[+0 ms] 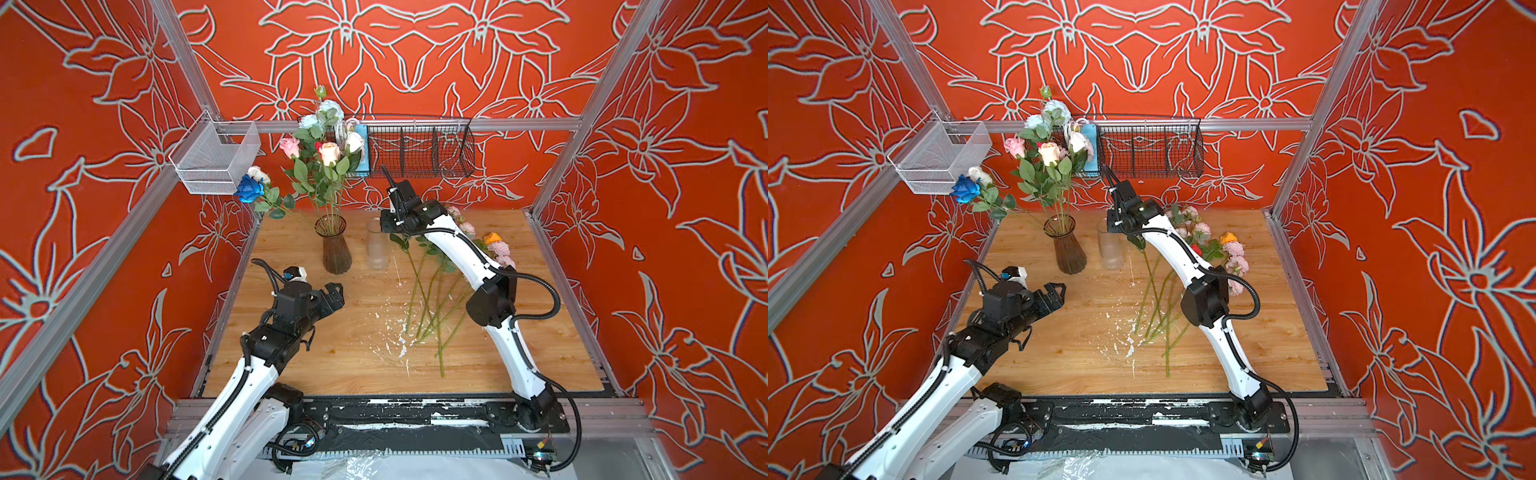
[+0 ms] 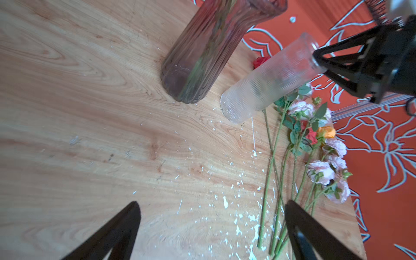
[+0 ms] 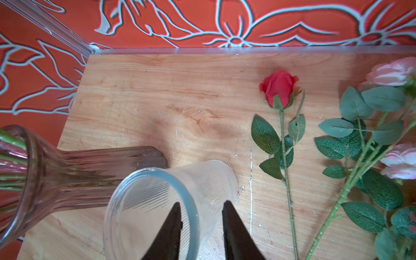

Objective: Arrange the flowers into the vase

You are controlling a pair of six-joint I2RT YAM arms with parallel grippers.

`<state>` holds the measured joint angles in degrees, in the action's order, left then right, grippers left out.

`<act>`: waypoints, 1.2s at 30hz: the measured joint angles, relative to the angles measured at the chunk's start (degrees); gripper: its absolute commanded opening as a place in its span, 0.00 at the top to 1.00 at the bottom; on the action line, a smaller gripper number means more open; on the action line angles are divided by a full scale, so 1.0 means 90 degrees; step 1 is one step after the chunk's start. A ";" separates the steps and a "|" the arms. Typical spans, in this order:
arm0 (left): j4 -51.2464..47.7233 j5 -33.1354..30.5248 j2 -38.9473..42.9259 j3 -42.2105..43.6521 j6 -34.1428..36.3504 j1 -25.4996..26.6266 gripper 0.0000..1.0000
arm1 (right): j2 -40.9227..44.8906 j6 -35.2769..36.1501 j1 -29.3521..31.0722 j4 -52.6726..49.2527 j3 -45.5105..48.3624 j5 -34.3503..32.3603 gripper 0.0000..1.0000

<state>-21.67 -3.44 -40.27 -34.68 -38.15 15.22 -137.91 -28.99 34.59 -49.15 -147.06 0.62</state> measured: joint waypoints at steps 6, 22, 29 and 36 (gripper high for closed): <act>-0.0364 -0.0100 0.0495 -0.0049 0.0121 0.0000 0.00 | -0.0002 0.0015 0.0000 -0.0209 -0.0119 0.0092 0.81; -0.0270 0.0136 0.0539 -0.0100 0.0148 0.0000 0.00 | 0.0814 0.0313 0.0034 -0.0350 0.1005 0.0073 1.00; -0.0005 0.0296 0.0510 -0.0100 0.0175 0.0000 0.00 | 0.1450 0.0537 0.0129 -0.0454 0.1889 0.0170 1.00; 0.0498 0.1056 -0.0029 -0.0100 0.0238 0.0005 0.01 | 0.2822 0.0748 0.0590 -0.0245 0.3813 0.0189 1.00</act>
<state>-17.19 6.07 -40.53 -35.57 -36.01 15.27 -112.51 -22.26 39.90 -51.35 -112.75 2.33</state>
